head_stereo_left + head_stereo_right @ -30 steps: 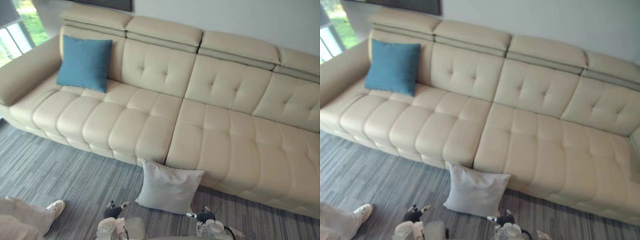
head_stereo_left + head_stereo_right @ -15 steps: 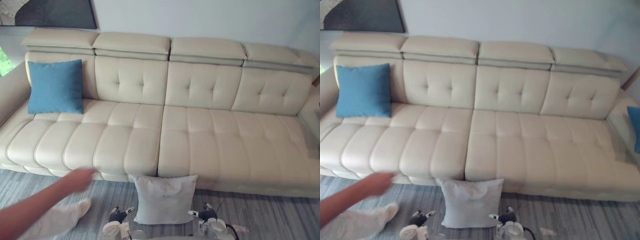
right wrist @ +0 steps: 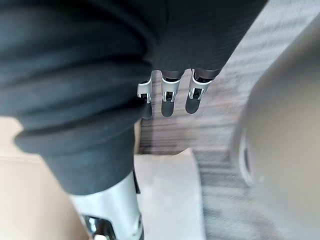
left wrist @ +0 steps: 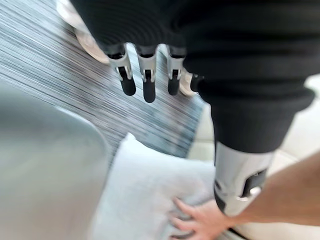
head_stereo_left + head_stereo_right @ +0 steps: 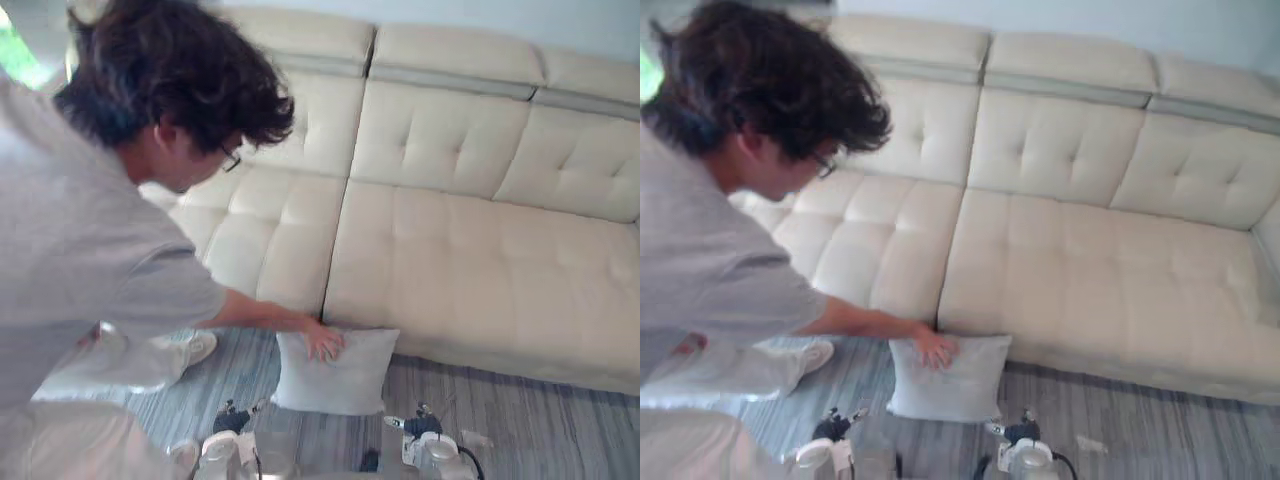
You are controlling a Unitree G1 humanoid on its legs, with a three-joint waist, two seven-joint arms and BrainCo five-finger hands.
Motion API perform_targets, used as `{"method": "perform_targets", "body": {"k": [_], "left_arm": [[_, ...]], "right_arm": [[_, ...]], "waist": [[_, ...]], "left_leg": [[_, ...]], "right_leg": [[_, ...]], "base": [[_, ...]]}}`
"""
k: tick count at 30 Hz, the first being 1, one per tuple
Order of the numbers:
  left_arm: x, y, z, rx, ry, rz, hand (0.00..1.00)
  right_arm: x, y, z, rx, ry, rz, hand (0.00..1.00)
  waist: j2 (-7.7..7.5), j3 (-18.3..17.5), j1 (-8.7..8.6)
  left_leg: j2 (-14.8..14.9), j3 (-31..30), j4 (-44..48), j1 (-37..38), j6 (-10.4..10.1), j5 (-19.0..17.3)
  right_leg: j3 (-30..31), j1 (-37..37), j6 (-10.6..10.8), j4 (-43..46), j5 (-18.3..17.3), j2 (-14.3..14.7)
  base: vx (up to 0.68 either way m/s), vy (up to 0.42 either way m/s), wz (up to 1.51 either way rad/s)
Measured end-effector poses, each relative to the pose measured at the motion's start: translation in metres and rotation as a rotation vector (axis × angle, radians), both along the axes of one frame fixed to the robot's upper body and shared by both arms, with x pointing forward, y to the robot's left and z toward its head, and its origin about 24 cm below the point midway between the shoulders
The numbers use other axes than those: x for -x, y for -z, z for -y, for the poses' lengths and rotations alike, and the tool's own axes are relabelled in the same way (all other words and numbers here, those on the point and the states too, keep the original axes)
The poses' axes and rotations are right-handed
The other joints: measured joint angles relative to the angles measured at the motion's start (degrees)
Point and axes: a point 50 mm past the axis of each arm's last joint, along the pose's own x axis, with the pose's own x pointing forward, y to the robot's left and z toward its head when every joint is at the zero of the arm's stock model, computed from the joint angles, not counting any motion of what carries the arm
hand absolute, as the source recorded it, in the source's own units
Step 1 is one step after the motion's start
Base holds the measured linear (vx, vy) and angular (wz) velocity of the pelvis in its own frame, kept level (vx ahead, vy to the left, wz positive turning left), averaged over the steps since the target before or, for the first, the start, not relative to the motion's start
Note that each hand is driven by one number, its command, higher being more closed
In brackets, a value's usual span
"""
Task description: Pick up cushions and gather them together orderly.
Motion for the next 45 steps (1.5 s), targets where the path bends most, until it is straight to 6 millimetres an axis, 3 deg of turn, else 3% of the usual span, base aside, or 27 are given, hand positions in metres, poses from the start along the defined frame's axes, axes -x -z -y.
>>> {"method": "perform_targets", "body": {"k": [2, 6, 9, 16, 21, 28, 37, 43, 45], "left_arm": [[-0.018, -0.009, 0.001, -0.013, 0.006, 0.054, 0.00], [-0.048, -0.029, 0.000, -0.030, -0.007, 0.162, 0.00], [-0.068, -0.044, -0.004, -0.050, -0.020, 0.228, 0.00], [-0.118, -0.088, -0.006, -0.069, -0.043, 0.411, 0.00], [-0.133, -0.105, -0.006, -0.075, -0.048, 0.475, 0.00], [-0.140, -0.114, 0.003, -0.066, -0.030, 0.516, 0.00], [-0.120, -0.094, 0.017, -0.070, 0.040, 0.458, 0.00], [-0.078, -0.055, 0.018, -0.048, 0.061, 0.304, 0.00], [-0.056, -0.037, 0.016, -0.038, 0.067, 0.218, 0.00]], "right_arm": [[-0.017, -0.010, 0.007, 0.022, 0.018, 0.061, 0.00], [-0.044, -0.028, 0.012, 0.038, 0.044, 0.160, 0.00], [-0.064, -0.040, 0.009, 0.031, 0.064, 0.216, 0.00], [-0.128, -0.098, 0.000, 0.031, 0.077, 0.451, 0.00], [-0.148, -0.120, -0.005, 0.022, 0.068, 0.524, 0.00], [-0.149, -0.125, -0.001, 0.042, 0.081, 0.552, 0.00], [-0.116, -0.089, -0.017, 0.018, 0.032, 0.448, 0.00], [-0.074, -0.055, -0.016, 0.035, -0.019, 0.314, 0.00], [-0.047, -0.036, -0.012, 0.046, -0.031, 0.225, 0.00]], "waist": [[-0.02, 2.7, 0.14], [-0.24, 5.4, 0.10], [-0.85, 7.9, 0.10], [-1.79, 13.0, -0.06], [-1.90, 14.1, -0.17], [-1.90, 14.1, -0.44], [-2.09, 14.0, -0.56], [-3.41, 12.4, -0.55], [-3.92, 7.1, -0.56]], "left_leg": [[0.0, -0.5, 6.1, -5.8, 0.1, -2.9], [0.0, -1.3, 14.0, -16.3, 0.3, -4.0], [0.0, -2.0, 16.5, -21.8, 0.5, -3.8], [0.1, -3.2, 20.9, -34.7, 0.1, -1.8], [0.2, -3.6, 21.7, -37.8, -0.6, -1.0], [0.0, -4.3, 19.1, -36.6, -1.0, 0.2], [-1.0, -3.0, 2.0, -21.9, -1.1, 6.7], [-1.5, -1.6, -10.4, -8.2, -1.5, 10.4], [-1.4, -1.6, -13.2, -5.6, -1.9, 10.9]], "right_leg": [[0.9, -6.3, -0.4, 7.2, -2.9, -1.3], [2.4, -16.8, -1.1, 15.3, -4.3, -2.4], [2.6, -22.3, -1.5, 18.0, -4.2, -2.8], [2.7, -35.2, -3.9, 23.4, -3.2, -3.2], [2.5, -38.3, -4.4, 24.4, -2.9, -3.1], [1.4, -36.4, -4.9, 21.7, -2.0, -3.0], [-0.7, -22.4, -4.7, 6.5, 3.2, -2.1], [-1.8, -10.2, -4.0, -3.1, 5.2, -0.9], [-2.4, -7.6, -3.8, -6.1, 5.5, -0.1]], "base": [[-0.32, 0.022, 0.02], [-0.28, 0.020, -0.03], [-0.22, -0.002, -0.01], [-0.11, -0.031, 0.01], [0.01, -0.031, -0.02], [0.01, -0.013, 0.05], [0.04, -0.016, 0.07], [0.08, -0.027, 0.04], [0.16, -0.031, 0.01]]}}
